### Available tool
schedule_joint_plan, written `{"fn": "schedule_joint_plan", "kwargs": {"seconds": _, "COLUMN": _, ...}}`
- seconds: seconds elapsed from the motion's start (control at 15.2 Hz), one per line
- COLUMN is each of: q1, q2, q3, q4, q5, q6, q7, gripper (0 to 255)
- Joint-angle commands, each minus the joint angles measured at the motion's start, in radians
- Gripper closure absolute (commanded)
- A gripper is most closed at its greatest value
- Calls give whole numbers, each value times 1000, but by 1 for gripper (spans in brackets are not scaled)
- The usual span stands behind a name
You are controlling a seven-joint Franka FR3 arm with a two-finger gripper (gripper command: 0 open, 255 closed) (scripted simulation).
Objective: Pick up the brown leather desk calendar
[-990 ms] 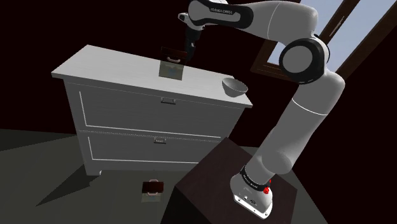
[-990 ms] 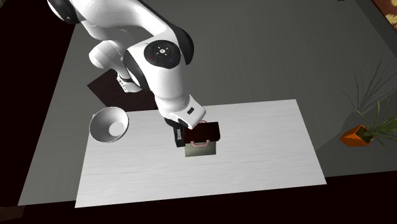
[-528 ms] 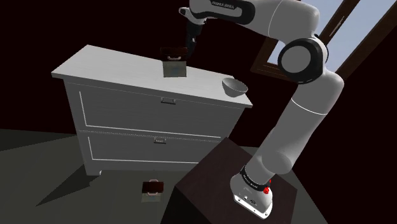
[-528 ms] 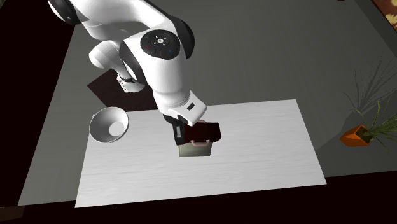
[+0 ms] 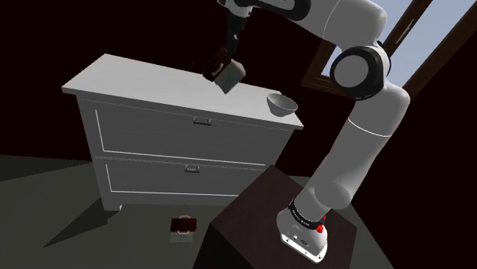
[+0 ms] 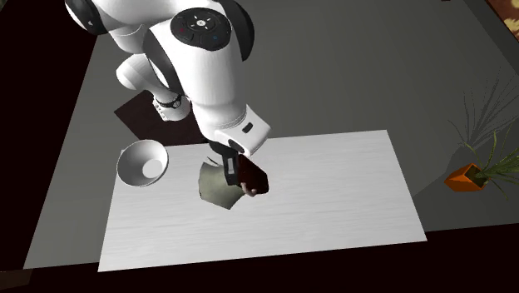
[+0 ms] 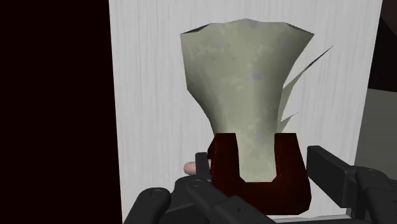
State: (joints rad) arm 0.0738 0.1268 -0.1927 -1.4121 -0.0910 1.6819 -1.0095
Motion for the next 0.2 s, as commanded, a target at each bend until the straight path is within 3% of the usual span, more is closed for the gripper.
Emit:
{"fn": "schedule_joint_plan", "kwargs": {"seconds": 0.0, "q1": -2, "q2": 13, "q3": -1, "q4": 47, "q5": 3, "q6": -32, "q7": -6, "gripper": 255}}
{"fn": "schedule_joint_plan", "kwargs": {"seconds": 0.13, "q1": -2, "q2": 14, "q3": -1, "q4": 50, "q5": 4, "q6": -34, "q7": -6, "gripper": 255}}
